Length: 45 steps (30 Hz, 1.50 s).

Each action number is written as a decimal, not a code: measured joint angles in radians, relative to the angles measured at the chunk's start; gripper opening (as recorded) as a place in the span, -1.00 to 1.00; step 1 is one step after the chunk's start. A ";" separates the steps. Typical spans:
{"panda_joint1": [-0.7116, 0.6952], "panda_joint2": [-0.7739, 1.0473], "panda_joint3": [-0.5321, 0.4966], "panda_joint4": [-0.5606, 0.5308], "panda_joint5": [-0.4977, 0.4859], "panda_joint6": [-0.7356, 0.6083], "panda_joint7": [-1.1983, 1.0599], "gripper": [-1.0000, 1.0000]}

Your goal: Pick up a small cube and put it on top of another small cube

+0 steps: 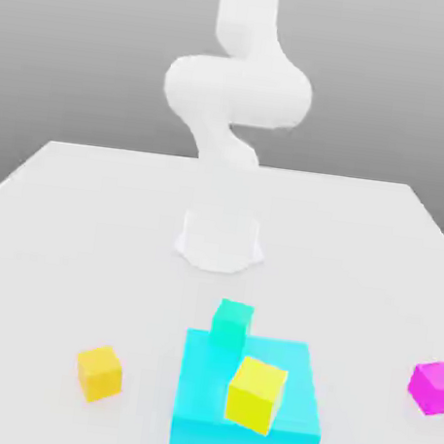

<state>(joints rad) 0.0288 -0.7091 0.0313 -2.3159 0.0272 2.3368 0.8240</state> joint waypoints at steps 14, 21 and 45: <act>0.144 0.507 0.250 -0.090 0.035 0.208 0.221 0.00; 0.276 0.772 0.326 -0.134 -0.098 0.311 0.437 0.00; 0.387 0.908 0.265 -0.191 -0.169 0.358 0.533 -1.00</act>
<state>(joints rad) 0.4155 0.1992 0.2959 -2.5071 -0.1423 2.6951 1.3568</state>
